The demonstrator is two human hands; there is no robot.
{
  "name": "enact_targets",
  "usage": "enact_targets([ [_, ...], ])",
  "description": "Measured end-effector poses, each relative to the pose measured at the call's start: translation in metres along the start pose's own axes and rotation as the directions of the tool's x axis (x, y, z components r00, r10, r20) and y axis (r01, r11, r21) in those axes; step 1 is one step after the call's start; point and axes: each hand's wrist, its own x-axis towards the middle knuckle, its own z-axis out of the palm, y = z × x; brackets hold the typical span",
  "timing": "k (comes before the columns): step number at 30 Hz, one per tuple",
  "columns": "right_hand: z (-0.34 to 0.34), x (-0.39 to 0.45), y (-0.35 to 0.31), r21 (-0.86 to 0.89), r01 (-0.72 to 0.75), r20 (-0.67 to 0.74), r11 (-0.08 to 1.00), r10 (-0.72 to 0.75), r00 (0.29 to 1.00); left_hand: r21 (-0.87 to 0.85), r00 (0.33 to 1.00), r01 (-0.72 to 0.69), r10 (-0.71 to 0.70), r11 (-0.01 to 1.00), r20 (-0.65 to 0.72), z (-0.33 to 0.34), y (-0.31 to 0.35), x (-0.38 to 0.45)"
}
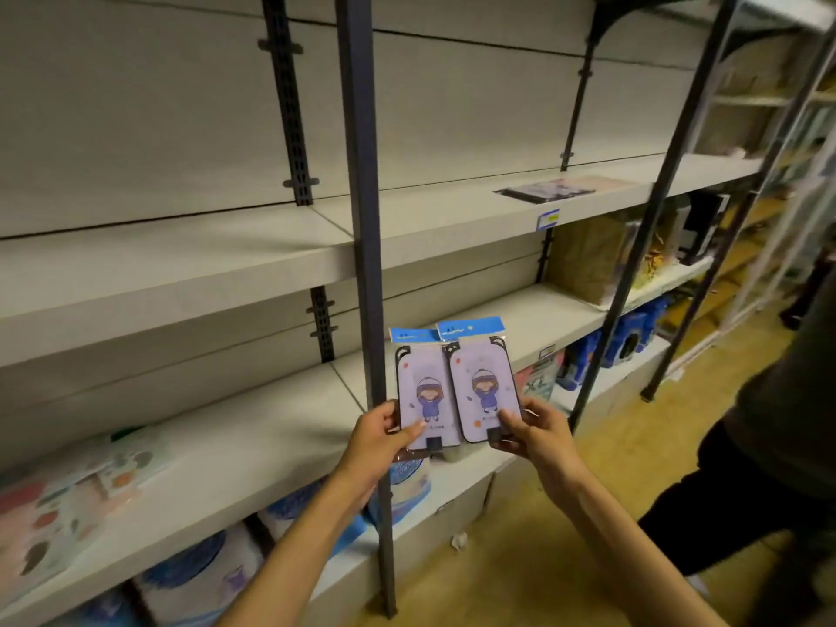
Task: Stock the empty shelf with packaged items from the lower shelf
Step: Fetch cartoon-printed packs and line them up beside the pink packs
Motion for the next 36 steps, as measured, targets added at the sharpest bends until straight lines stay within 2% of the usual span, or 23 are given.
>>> enact_targets([
  [6,-0.043,0.070,-0.065,-0.031,0.089,0.007,0.996,-0.088,0.996,0.042,0.986,-0.167,0.166,0.985,0.027,0.066,0.059,0.070],
  [12,-0.076,0.169,-0.132,-0.013,0.143,0.040,0.990,-0.142,0.989,-0.031,0.976,-0.210,0.211,0.977,0.043,0.118,0.107,0.154],
  [17,-0.091,0.246,-0.181,-0.044,0.185,0.058,0.982,-0.182,0.982,-0.054,0.964,-0.266,0.266,0.962,-0.021,0.150,0.143,0.217],
  [22,-0.108,0.302,-0.230,-0.039,0.204,0.082,0.978,-0.200,0.976,-0.113,0.963,-0.266,0.260,0.957,-0.070,0.177,0.181,0.265],
  [27,-0.132,0.365,-0.267,-0.046,0.229,0.083,0.972,-0.225,0.971,-0.049,0.954,-0.274,0.265,0.961,-0.143,0.203,0.214,0.314],
  [32,-0.160,0.439,-0.292,-0.080,0.228,0.069,0.970,-0.223,0.972,-0.051,0.958,-0.223,0.209,0.973,-0.197,0.229,0.237,0.365],
  [36,-0.180,0.488,-0.307,-0.162,0.216,0.087,0.963,-0.205,0.975,0.009,0.955,-0.159,0.156,0.987,-0.253,0.252,0.247,0.405],
])
